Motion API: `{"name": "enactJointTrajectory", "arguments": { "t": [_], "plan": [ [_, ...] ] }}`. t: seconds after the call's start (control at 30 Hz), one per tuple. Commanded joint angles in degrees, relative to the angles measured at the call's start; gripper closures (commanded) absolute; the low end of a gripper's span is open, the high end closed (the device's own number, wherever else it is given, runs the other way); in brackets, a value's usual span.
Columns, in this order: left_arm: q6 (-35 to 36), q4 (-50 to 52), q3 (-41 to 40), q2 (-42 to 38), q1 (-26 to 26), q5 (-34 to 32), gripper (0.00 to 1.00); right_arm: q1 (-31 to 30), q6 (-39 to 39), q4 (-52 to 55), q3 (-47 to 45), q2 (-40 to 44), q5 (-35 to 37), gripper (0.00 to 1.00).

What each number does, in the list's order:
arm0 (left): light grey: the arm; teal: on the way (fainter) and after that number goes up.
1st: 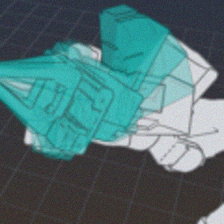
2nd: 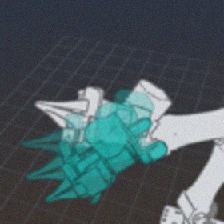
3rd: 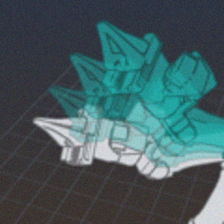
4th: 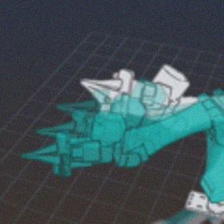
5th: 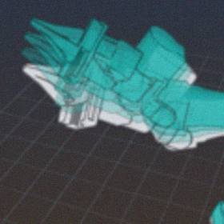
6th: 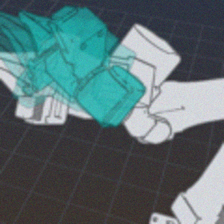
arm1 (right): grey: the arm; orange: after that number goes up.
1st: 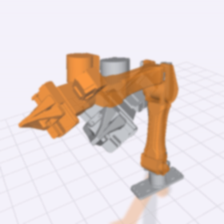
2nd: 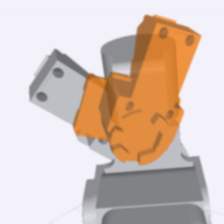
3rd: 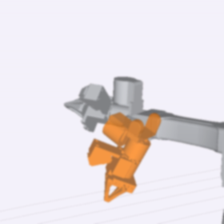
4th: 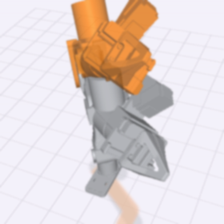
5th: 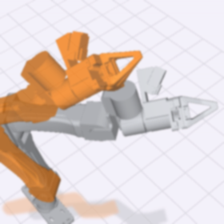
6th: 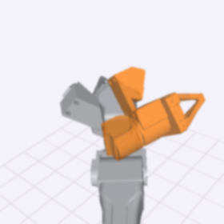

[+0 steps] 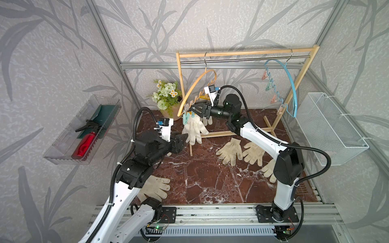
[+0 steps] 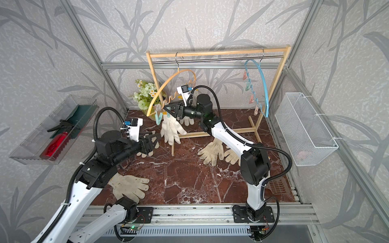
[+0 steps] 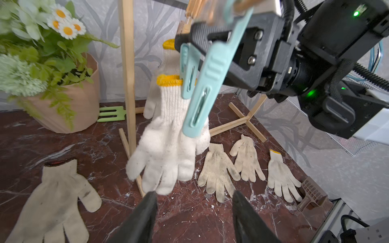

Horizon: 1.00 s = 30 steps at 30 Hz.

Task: Clip the gloves onto a hanger to dry
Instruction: Clamp the glove onto the hanger, then open the clamp at the hanger.

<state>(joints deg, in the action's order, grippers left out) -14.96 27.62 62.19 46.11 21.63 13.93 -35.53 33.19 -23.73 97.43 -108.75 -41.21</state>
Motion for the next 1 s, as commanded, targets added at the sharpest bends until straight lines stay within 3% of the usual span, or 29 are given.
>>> {"name": "enactJointTrajectory", "arguments": {
  "t": [0.0, 0.23, 0.5, 0.63, 0.77, 0.97],
  "plan": [
    [2.2, 6.0, 6.9, -0.3, -0.2, -4.4, 0.41, -0.1, -2.0, 1.0, 1.1, -0.3, 1.2, 0.48],
    [3.8, 8.2, 17.8, 6.5, -0.2, -3.2, 0.40, -0.2, -3.9, 2.6, -0.2, 1.1, 4.0, 0.48],
    [6.6, 6.2, 23.5, 13.3, -0.2, -3.5, 0.42, -0.2, -5.9, 4.6, -1.6, 3.2, 5.3, 0.48],
    [7.2, 4.6, 24.0, 15.2, -0.2, -4.2, 0.53, -0.2, -6.9, 5.4, -3.3, 5.3, 6.2, 0.48],
    [7.3, 3.0, 23.8, 15.9, -0.2, -4.2, 0.73, -0.2, -9.3, 7.4, -5.8, 8.5, 8.5, 0.47],
    [6.6, 1.8, 22.7, 15.9, -0.2, -3.7, 0.80, -0.2, -11.3, 11.2, -9.5, 14.3, 10.3, 0.44]
  ]
}}
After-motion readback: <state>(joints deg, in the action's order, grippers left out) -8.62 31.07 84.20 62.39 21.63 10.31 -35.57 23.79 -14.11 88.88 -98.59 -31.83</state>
